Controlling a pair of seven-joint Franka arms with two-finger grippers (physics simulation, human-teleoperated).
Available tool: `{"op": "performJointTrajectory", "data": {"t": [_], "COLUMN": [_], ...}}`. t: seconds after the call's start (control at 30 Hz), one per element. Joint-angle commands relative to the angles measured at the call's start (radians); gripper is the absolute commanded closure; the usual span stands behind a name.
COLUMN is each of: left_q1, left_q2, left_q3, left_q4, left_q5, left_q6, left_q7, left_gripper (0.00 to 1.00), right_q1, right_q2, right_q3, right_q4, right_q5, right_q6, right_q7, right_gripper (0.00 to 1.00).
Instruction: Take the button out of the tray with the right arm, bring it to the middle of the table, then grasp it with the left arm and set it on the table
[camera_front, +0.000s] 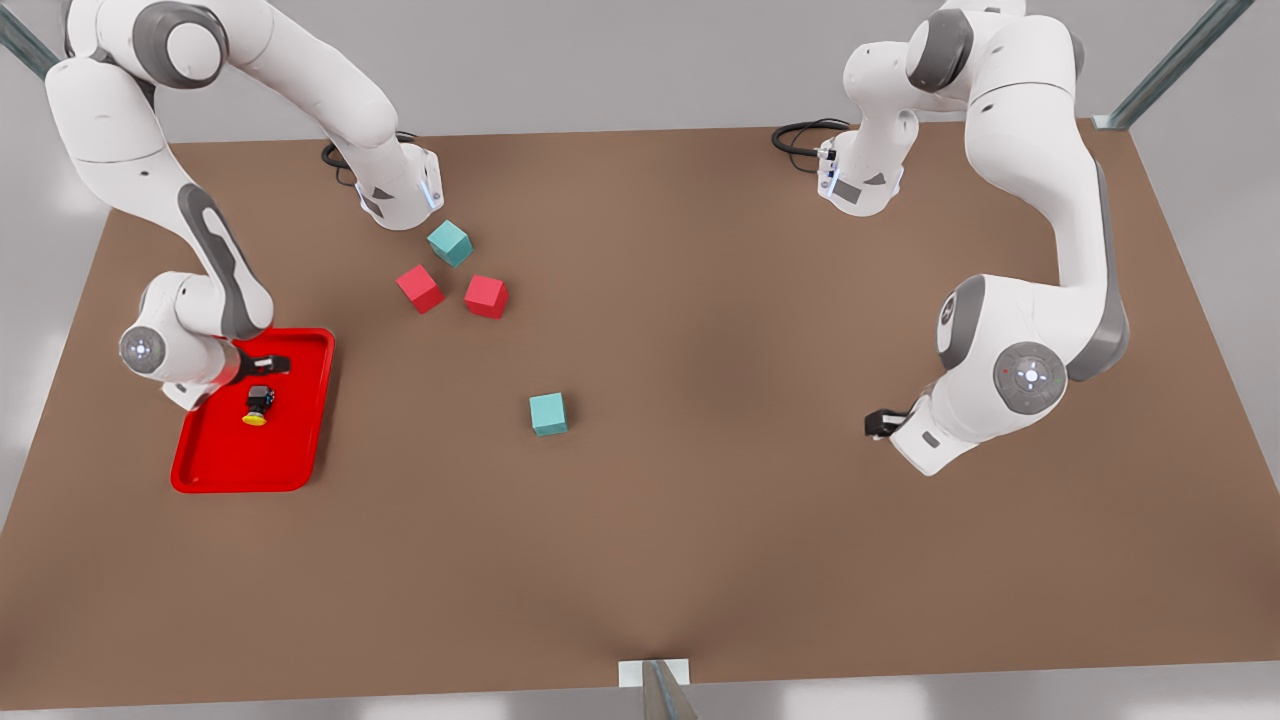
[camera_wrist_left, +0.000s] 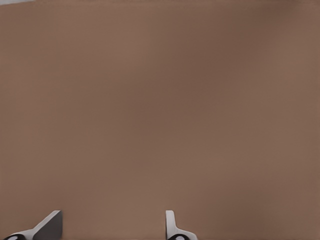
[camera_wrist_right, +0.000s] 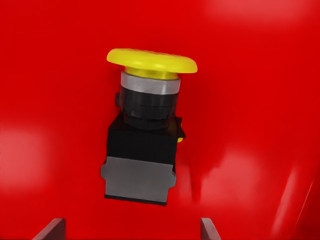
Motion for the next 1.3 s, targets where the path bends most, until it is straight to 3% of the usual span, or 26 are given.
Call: {"op": "performJointTrajectory", "data": {"t": [0.0,0.37,0.4,0.57,0.83,0.9,1.27], "left_q1": [0.0,0.0,-0.002,-0.008,-0.02,-0.017,-0.022], "left_q2": [-0.001,0.007,0.007,0.007,0.0,-0.006,-0.015], "left_q3": [0.0,0.0,0.0,0.0,0.0,0.0,0.0], "left_q4": [0.001,-0.001,-0.001,0.001,0.004,0.005,0.005], "left_q5": [0.0,0.004,0.004,0.004,0.011,0.011,0.011], "left_q6": [0.017,0.02,0.02,0.02,0.018,0.017,0.012], "left_q7": [-0.016,-0.014,-0.014,-0.014,-0.027,-0.027,-0.051], "left_gripper": [0.0,0.0,0.0,0.0,0.0,0.0,0.0], "right_q1": [-0.014,-0.03,-0.03,-0.033,-0.033,-0.033,-0.037], "right_q2": [-0.01,-0.004,-0.001,0.0,0.005,0.003,-0.038], "right_q3": [0.001,0.001,0.001,0.001,0.001,0.001,0.001], "right_q4": [-0.039,-0.053,-0.053,-0.053,-0.044,-0.044,-0.032], "right_q5": [0.001,0.003,0.003,0.001,0.0,0.0,-0.003], "right_q6": [0.11,0.138,0.138,0.138,0.138,0.138,0.103], "right_q7": [-0.065,-0.047,-0.047,-0.047,-0.047,-0.047,-0.05], "right_gripper": [0.0,0.0,0.06,0.06,0.06,0.0,0.0]}}
